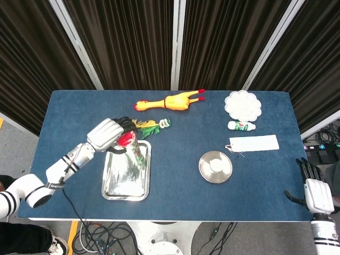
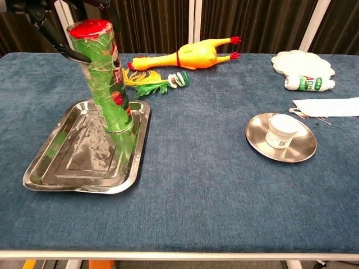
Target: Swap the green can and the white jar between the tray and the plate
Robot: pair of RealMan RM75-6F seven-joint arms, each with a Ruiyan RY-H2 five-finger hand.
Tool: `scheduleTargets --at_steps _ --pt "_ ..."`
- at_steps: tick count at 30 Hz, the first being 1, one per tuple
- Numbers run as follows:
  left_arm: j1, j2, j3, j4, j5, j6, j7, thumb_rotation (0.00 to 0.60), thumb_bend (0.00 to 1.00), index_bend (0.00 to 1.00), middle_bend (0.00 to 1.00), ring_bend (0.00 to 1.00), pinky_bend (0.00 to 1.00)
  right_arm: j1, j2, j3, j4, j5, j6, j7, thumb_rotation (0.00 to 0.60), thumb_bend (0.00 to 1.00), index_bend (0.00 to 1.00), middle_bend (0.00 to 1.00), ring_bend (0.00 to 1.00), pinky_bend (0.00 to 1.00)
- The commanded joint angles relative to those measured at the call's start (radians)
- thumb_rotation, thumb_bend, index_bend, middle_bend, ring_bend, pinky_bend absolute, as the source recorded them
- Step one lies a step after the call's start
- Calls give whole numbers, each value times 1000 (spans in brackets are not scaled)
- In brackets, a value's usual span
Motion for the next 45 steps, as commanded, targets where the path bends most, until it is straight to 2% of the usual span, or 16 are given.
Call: scheduleTargets --at_steps 1,7,15,20,24,30,39,45 --pt "-6 -2 3 -2 3 7 -5 600 202 394 364 313 576 1 -2 0 1 1 -3 0 600 125 0 0 0 0" --pt "-28 9 -6 -21 6 23 -8 600 221 434 450 407 662 1 -3 1 3 2 -7 1 600 129 0 0 0 0" --pt "-107 25 -59 -73 -8 -9 16 600 226 439 461 419 672 -6 7 7 -1 2 7 12 600 131 0 0 0 0" --pt "-186 -8 -92 -79 -28 -70 46 600 226 439 461 418 671 -9 12 6 -2 -7 15 22 600 132 0 0 0 0" --pt "-247 -64 -111 -44 -64 -123 49 600 227 440 461 419 671 -9 19 2 -16 -34 32 24 600 132 0 0 0 0" --pt "-283 -138 -94 24 -82 -144 45 600 227 448 461 418 671 -9 34 3 -52 -71 71 7 600 131 0 0 0 0" --pt "-290 -198 -60 119 -93 -134 26 600 230 450 461 418 670 -9 35 3 -56 -68 72 2 600 132 0 0 0 0" --pt "-301 -235 -59 168 -104 -125 2 600 229 441 453 409 662 -8 32 4 -52 -62 66 2 600 132 0 0 0 0"
